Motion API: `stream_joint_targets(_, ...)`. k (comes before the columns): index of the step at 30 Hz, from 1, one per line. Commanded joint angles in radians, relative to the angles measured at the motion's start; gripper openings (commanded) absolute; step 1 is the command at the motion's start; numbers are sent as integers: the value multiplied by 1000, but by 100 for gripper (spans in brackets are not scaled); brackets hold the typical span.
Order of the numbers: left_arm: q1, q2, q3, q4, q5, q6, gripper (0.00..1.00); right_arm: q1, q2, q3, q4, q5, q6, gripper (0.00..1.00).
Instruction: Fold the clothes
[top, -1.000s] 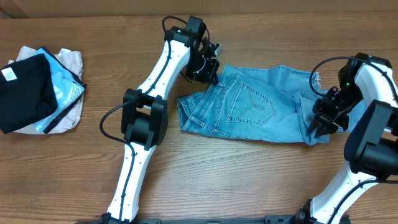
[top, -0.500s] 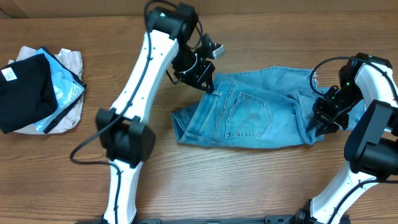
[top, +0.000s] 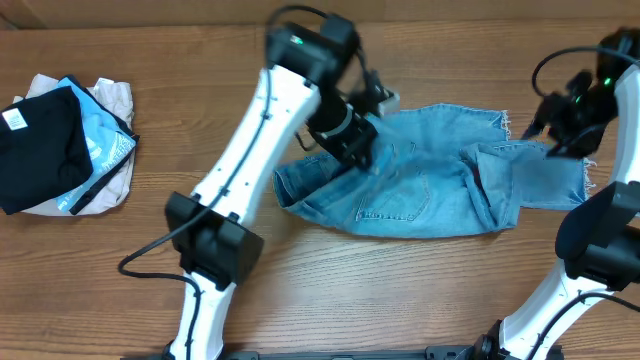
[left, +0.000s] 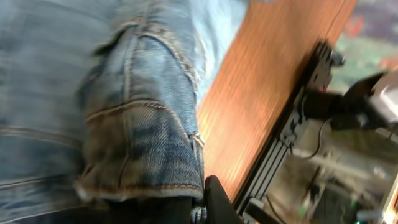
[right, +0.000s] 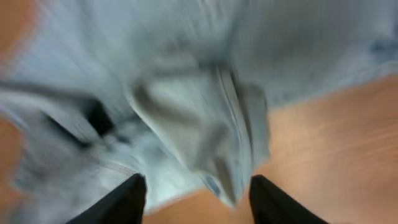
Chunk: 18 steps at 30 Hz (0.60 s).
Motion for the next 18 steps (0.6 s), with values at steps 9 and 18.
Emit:
stream_joint_targets(9,-150,-32,-158,-3,-43,-48,4,4,103,16,209,-76,-56,62)
stream_joint_targets(18,-228,-32,-196,-3,-45,-56,4,44,259,16,314,-52,-56,67)
